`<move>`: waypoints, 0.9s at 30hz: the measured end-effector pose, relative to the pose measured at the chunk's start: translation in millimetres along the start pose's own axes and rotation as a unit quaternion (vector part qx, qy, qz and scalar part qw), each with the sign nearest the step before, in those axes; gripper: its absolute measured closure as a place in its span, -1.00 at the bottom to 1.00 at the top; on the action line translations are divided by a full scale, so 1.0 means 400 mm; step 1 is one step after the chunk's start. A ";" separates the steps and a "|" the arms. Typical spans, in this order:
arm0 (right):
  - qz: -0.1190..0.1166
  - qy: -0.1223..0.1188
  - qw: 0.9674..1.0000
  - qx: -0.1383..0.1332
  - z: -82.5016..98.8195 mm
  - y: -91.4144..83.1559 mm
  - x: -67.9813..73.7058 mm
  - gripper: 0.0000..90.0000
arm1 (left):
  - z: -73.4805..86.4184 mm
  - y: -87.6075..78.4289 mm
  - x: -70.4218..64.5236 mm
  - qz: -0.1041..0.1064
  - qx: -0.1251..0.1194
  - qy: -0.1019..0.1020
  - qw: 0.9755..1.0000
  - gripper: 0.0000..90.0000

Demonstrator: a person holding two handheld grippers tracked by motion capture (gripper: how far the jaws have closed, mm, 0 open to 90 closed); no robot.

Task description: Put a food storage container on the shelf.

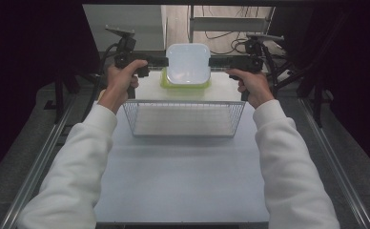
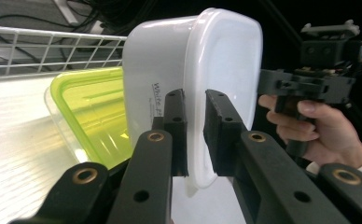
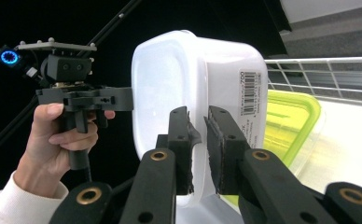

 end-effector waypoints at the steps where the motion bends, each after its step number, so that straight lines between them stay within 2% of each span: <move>1: -0.001 0.003 1.000 -0.002 -0.002 0.000 -0.004 0.76 | -0.002 0.001 0.001 0.003 0.000 -0.003 1.000 0.76; 6: -0.002 0.024 1.000 -0.008 -0.013 0.006 -0.025 0.72 | -0.013 0.013 0.013 0.012 0.006 -0.029 0.999 0.74; 12: -0.003 0.051 0.998 -0.021 -0.029 0.016 -0.053 0.67 | -0.032 0.034 0.033 0.021 0.001 -0.066 0.998 0.70; 17: 0.016 0.063 0.998 -0.023 -0.044 0.029 -0.075 0.61 | -0.045 0.057 0.055 0.023 -0.003 -0.093 0.995 0.65; 23: 0.011 0.084 0.996 -0.034 -0.044 0.033 -0.096 0.57 | -0.047 0.071 0.067 0.028 -0.005 -0.102 0.994 0.60; 27: 0.009 0.082 0.996 -0.035 -0.044 0.035 -0.097 0.54 | -0.044 0.073 0.064 0.022 -0.004 -0.094 0.995 0.53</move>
Point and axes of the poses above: each handheld gripper's, and its own axes: y roughly forward along the jaws, z roughly out of its underside, x roughly to its left, the point moved 8 cm from there along y, roughly forward along the jaws, and after that the axes turned 14 degrees about -z, right-handed, at the moved point
